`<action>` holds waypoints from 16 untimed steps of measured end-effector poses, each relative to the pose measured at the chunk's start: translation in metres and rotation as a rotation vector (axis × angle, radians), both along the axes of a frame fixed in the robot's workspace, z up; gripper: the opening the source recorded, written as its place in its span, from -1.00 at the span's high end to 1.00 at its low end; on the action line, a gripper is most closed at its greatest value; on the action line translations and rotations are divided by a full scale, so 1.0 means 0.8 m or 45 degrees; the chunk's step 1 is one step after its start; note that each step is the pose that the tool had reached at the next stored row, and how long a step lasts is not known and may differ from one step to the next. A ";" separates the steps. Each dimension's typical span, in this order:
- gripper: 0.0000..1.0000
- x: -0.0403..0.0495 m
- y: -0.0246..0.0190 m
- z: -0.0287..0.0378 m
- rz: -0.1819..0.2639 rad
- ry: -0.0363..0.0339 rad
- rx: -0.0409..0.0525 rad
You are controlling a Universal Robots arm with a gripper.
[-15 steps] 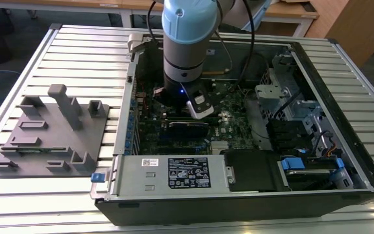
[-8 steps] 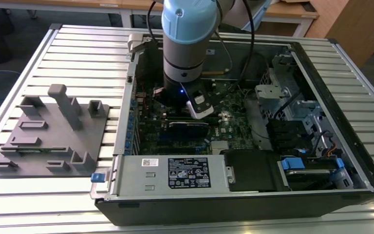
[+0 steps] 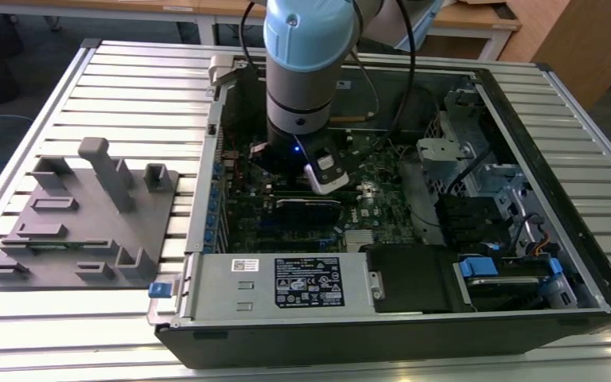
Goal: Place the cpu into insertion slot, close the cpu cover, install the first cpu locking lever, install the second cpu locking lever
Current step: 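Install the second cpu locking lever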
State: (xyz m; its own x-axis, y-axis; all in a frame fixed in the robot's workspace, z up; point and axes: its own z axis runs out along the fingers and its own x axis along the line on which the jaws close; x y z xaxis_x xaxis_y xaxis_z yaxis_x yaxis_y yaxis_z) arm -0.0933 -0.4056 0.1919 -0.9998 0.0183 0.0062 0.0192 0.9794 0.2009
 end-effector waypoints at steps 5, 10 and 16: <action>0.80 -0.001 0.0005 0.0000 0.000 0.0000 0.000; 0.80 -0.002 0.0019 -0.0001 0.000 -0.0002 -0.001; 0.80 -0.002 0.0030 0.0000 0.000 0.0000 -0.004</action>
State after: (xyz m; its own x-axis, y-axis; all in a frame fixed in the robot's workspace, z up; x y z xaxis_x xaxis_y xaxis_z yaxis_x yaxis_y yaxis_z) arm -0.0950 -0.4033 0.1919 -0.9998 0.0184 0.0062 0.0193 0.9800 0.1980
